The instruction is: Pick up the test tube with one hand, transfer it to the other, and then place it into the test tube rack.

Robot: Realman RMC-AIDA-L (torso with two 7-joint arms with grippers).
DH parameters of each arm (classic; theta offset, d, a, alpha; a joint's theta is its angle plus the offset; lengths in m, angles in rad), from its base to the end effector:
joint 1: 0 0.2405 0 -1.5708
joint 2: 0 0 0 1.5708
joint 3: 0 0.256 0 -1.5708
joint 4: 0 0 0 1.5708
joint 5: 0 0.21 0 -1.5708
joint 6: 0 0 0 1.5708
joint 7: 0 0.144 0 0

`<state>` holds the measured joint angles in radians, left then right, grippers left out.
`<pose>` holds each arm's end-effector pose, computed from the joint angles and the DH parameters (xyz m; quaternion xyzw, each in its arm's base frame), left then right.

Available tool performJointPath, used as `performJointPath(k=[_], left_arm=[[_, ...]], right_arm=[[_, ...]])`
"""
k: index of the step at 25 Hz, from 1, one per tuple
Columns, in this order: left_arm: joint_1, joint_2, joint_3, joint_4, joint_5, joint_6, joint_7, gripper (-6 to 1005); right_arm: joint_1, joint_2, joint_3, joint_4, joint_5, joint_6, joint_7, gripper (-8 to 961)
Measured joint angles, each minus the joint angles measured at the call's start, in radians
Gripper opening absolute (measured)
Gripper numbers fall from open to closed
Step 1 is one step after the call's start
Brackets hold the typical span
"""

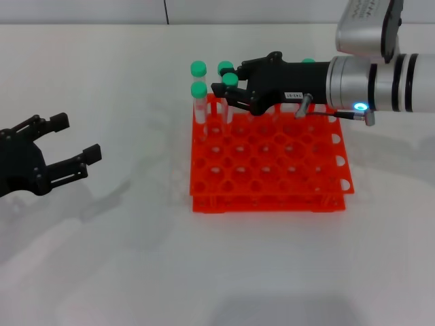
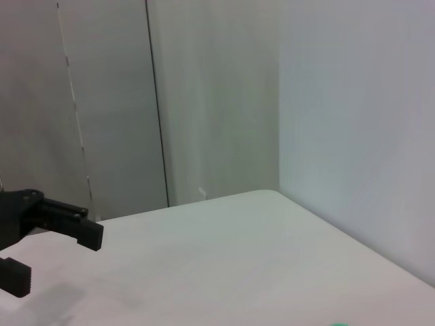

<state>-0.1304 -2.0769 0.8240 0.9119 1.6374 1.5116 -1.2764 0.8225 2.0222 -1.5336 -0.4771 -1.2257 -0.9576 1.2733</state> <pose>-0.3199 0.2638 0.0550 -0.8912 -0.2123 -0.2725 0.2939 0.1464 0.4132 -0.0707 -0.9537 0.1084 0.2200 0.1741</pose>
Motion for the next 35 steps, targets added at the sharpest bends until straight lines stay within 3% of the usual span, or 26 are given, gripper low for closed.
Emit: performJointPath(k=[5,10,13,20,23,26,33,35], left_arm=[[0.000,0.000,-0.006,-0.009,0.003,0.000,0.004,863],[-0.001,0.000,-0.007,-0.011,0.004,-0.001,0.005,862],[0.001,0.000,-0.018,-0.011,0.004,-0.001,0.005,862],[-0.002,0.007,-0.061,-0.018,0.017,0.016,0.012,862],[-0.016,0.022,-0.061,-0.028,0.038,0.042,0.013,861],[-0.049,0.049,-0.062,-0.064,0.061,0.091,0.013,861],[-0.150,0.150,-0.063,-0.224,0.120,0.184,0.009,861],[-0.170,0.163,-0.063,-0.242,0.153,0.210,0.008,861]], right_arm=[[0.007,0.001,0.000,0.000,0.000,0.000,0.000,266],[0.010,0.001,0.001,-0.003,0.003,-0.007,0.000,473],[-0.005,-0.004,0.002,-0.032,0.005,-0.040,0.012,491],[-0.181,-0.047,0.014,-0.231,-0.030,-0.157,0.049,514],[-0.225,-0.075,0.037,-0.238,-0.063,-0.210,0.053,521],[-0.244,-0.087,0.079,-0.208,-0.111,-0.263,0.053,557],[-0.260,-0.089,0.157,-0.181,-0.291,-0.344,0.074,674],[-0.255,-0.091,0.157,-0.172,-0.321,-0.349,0.094,708]])
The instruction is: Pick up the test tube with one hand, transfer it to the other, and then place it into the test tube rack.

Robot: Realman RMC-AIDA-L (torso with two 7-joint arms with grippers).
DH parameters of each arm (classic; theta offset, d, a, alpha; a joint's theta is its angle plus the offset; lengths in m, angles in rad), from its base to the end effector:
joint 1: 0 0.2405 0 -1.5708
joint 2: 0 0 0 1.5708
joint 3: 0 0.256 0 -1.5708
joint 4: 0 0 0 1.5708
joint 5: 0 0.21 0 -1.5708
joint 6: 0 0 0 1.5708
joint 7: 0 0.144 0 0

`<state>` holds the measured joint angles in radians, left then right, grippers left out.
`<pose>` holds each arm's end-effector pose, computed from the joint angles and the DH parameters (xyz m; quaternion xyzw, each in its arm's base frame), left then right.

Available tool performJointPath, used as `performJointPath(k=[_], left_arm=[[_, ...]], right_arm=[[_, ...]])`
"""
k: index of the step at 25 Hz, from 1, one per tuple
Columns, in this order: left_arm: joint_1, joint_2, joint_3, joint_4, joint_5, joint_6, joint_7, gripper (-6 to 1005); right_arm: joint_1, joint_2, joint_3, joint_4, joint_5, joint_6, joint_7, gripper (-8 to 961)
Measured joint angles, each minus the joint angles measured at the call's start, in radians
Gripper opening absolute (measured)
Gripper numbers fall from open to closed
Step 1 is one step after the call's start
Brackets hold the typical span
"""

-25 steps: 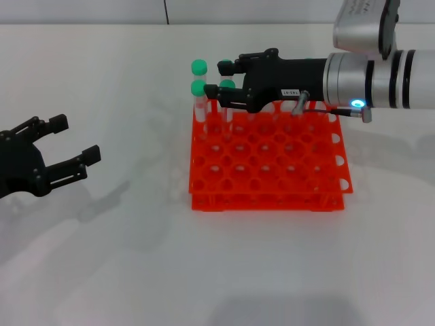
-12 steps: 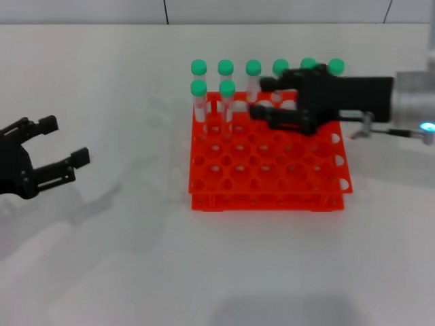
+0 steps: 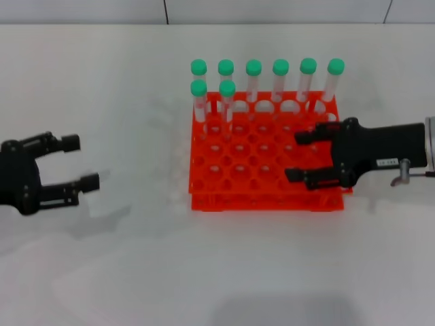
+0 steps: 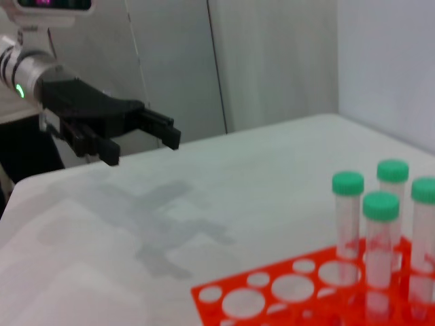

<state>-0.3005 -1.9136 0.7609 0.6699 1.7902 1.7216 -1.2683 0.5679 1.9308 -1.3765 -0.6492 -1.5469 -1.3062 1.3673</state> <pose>-0.3225 0.2722 0.0713 -0.9308 -0.1972 -0.2578 0.1679 0.2295 0.3556 -0.0185 -0.9734 0.1174 0.1714 0.0964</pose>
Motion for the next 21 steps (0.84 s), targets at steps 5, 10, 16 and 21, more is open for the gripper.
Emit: performJointPath(k=[5,10,16,21], left_arm=[[-0.031,0.007,0.000,0.005,0.066,0.058,-0.011,861],[-0.040,0.015,0.000,0.007,0.075,0.063,-0.017,861],[-0.050,0.016,-0.018,0.008,0.083,0.054,-0.025,861],[-0.053,0.016,-0.020,0.008,0.087,0.051,-0.029,861]], right_arm=[[0.007,-0.005,0.002,0.012,-0.029,-0.001,0.022,754],[0.008,-0.007,0.003,0.013,-0.043,-0.001,0.035,752],[0.005,-0.007,0.004,0.014,-0.046,0.004,0.036,750],[0.005,-0.006,0.005,0.014,-0.054,0.005,0.036,750]])
